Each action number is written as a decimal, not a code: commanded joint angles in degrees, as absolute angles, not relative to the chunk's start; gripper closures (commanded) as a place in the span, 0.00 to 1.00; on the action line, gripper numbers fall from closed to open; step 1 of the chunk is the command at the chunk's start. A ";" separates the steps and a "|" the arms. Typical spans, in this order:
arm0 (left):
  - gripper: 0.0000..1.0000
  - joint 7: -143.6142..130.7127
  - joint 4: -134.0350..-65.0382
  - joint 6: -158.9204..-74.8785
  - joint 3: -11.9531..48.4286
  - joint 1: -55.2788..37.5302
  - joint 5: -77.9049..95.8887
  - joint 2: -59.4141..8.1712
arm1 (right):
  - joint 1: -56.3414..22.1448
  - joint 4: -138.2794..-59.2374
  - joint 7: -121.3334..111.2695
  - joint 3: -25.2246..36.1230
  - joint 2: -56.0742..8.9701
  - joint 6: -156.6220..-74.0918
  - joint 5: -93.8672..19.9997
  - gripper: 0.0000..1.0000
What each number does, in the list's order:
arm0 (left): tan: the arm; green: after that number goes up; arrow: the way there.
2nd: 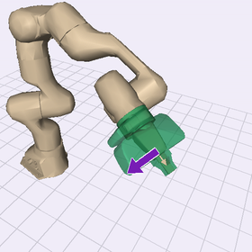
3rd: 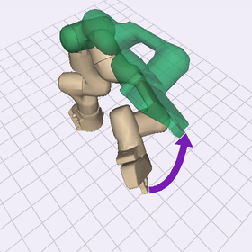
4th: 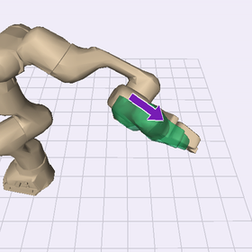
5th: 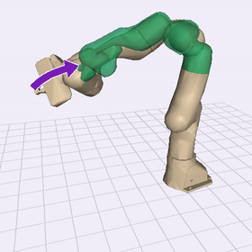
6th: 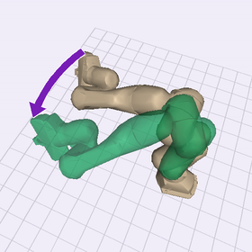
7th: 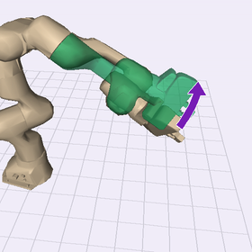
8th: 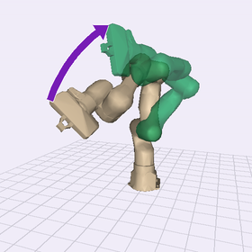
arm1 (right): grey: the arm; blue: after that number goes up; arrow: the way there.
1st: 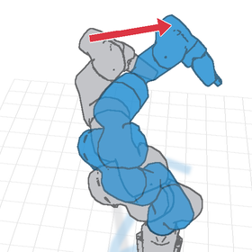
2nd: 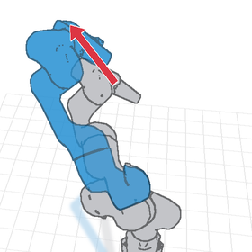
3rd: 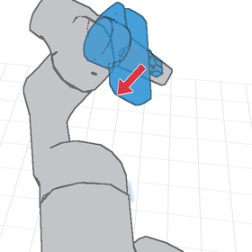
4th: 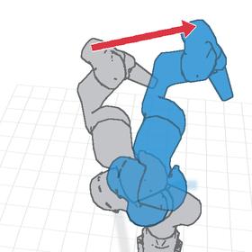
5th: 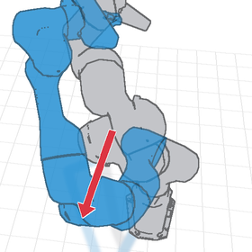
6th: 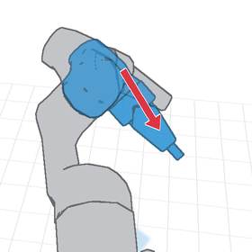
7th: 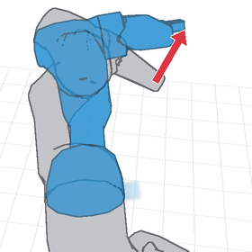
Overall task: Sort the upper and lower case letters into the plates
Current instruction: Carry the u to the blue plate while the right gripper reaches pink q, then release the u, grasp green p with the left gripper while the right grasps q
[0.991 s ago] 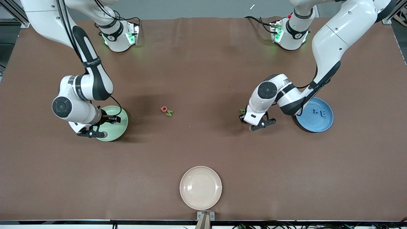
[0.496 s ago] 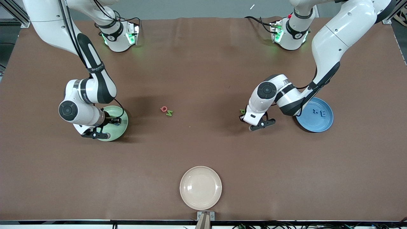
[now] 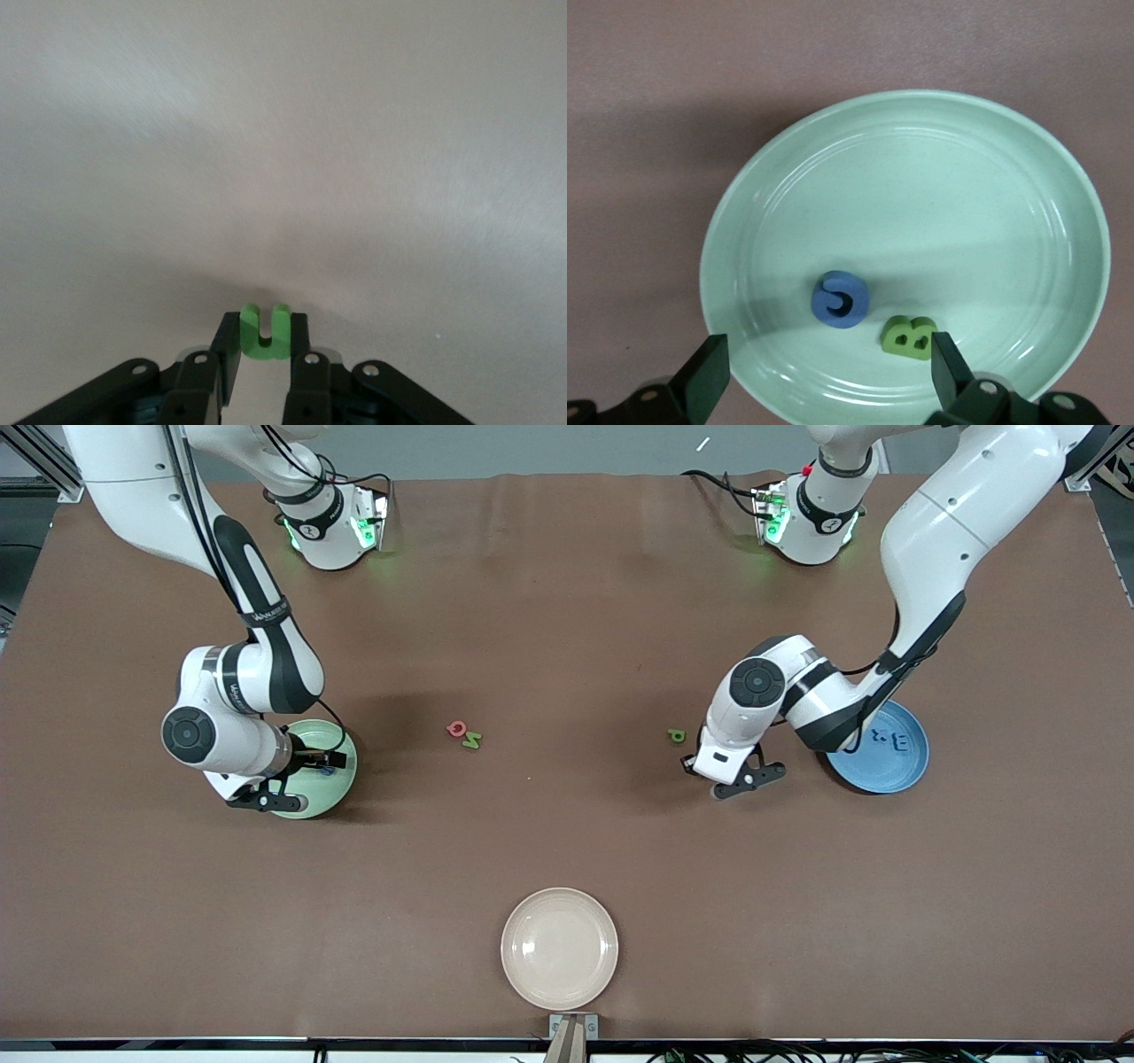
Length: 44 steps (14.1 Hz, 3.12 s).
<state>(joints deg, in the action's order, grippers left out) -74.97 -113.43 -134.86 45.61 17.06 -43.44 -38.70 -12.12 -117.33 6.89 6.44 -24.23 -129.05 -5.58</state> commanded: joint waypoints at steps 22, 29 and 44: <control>0.91 -40.96 -134.21 -130.69 69.09 72.07 -59.49 -39.90 | -36.91 -126.04 46.22 5.89 -25.93 -147.13 -4.92 0.00; 0.86 -40.96 -135.35 -130.96 65.83 71.63 -62.93 -40.61 | -39.46 -126.04 49.74 5.98 -26.02 -147.04 -4.92 0.00; 0.01 -44.11 -131.67 -128.94 76.20 63.50 -55.81 -39.90 | -36.39 -125.07 48.87 5.98 -26.98 -149.59 1.14 0.03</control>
<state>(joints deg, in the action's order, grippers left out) -42.08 -132.95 -130.10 75.90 69.24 -57.06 -40.76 -37.05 -125.03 48.29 6.53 -26.52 -148.67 -0.03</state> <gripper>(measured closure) 0.004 0.031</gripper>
